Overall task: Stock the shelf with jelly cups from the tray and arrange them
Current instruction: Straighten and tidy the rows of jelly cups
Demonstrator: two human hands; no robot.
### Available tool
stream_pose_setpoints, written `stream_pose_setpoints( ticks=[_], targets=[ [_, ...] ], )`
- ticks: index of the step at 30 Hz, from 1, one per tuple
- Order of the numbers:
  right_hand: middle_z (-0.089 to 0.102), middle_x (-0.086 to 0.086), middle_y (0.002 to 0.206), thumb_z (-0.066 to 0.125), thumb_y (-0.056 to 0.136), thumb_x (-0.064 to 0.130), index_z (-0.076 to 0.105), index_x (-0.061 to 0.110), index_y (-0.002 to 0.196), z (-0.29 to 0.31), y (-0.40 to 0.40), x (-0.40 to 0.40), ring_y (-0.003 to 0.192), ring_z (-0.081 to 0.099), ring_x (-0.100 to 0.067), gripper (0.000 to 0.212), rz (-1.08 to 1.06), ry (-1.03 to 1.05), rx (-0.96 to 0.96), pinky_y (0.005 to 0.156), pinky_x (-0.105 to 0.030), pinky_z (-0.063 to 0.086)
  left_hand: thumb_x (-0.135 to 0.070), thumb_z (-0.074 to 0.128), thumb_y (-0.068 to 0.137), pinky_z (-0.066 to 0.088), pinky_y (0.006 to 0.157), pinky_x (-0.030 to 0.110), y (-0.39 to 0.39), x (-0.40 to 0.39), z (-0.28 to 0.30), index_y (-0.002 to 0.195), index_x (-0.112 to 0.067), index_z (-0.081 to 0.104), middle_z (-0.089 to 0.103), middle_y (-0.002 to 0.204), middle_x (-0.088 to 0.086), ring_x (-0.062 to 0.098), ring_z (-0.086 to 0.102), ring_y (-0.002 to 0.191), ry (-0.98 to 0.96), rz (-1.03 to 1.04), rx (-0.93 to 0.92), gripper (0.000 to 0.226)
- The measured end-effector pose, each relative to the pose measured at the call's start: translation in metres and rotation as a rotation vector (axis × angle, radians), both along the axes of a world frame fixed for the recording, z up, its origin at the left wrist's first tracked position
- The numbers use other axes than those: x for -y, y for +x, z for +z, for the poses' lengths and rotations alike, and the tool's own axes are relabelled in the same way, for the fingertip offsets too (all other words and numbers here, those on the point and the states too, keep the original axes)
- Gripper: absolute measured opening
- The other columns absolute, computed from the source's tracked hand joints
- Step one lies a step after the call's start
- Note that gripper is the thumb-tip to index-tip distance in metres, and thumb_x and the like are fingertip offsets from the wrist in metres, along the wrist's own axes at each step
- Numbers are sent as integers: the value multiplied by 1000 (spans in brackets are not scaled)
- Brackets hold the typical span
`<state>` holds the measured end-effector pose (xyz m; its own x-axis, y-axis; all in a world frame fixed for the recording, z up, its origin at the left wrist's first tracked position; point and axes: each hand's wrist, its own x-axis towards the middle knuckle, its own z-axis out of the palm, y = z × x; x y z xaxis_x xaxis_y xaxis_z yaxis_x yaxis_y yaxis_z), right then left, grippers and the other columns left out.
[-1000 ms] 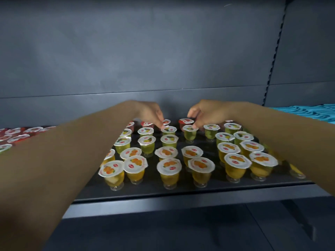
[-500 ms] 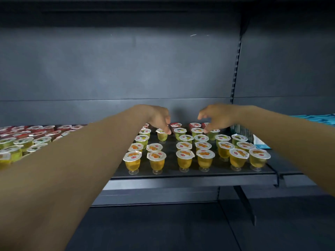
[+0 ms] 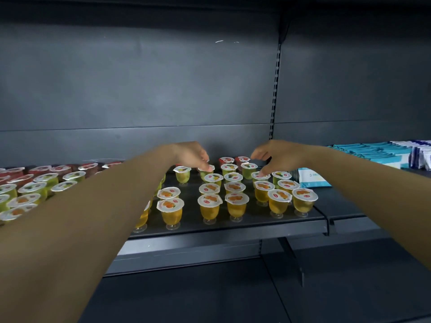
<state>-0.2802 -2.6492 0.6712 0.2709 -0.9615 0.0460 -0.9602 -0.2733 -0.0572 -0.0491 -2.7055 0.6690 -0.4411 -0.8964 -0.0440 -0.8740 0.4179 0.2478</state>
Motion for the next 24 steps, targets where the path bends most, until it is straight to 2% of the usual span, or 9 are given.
stream_pose_setpoints(
  ticks=[3,7,10,13,17,20,24],
  targets=[
    [52,1,137,67,88,24,50,19,133,-11,-10,27,123,50,-18,49,29,38,87,102,-34,42,-33,60,90,32,107,33,-12,22,-11,139,-15,44,47,142,3,22,43,131,36,23,-21,55],
    [48,4,141,68,87,21,48,19,136,-25,-16,73,128,47,-15,53,94,120,161,104,-34,38,-34,65,86,33,104,32,-31,54,-25,135,-20,50,50,140,0,21,44,130,114,88,-58,53],
    [48,5,141,68,87,18,48,19,138,-39,-16,106,129,45,-14,55,170,213,200,100,-28,38,-34,68,84,35,97,28,-42,74,-34,133,-23,52,49,140,-3,20,44,129,187,134,-80,53],
    [53,6,137,69,86,19,52,21,135,-53,-17,130,125,49,-12,53,235,246,208,98,-25,41,-37,67,84,35,98,32,-51,85,-41,133,-26,52,45,143,-5,20,41,132,192,163,-39,52],
    [57,5,134,68,86,20,55,21,133,-63,-19,140,121,53,-12,48,297,253,216,101,-28,45,-34,66,85,32,107,40,-52,92,-48,130,-27,56,45,143,-7,21,39,133,198,157,-1,46],
    [55,5,136,68,86,17,53,19,134,-62,-22,142,123,51,-12,51,315,278,233,101,-27,43,-32,67,85,34,104,37,-50,96,-50,122,-27,62,50,138,-6,20,43,127,190,135,28,38],
    [56,6,135,70,84,19,55,20,133,-61,-20,144,124,52,-11,51,322,288,257,106,-33,43,-31,67,85,35,97,32,-50,98,-51,123,-27,62,52,136,-6,19,45,122,181,124,34,38]
  ],
)
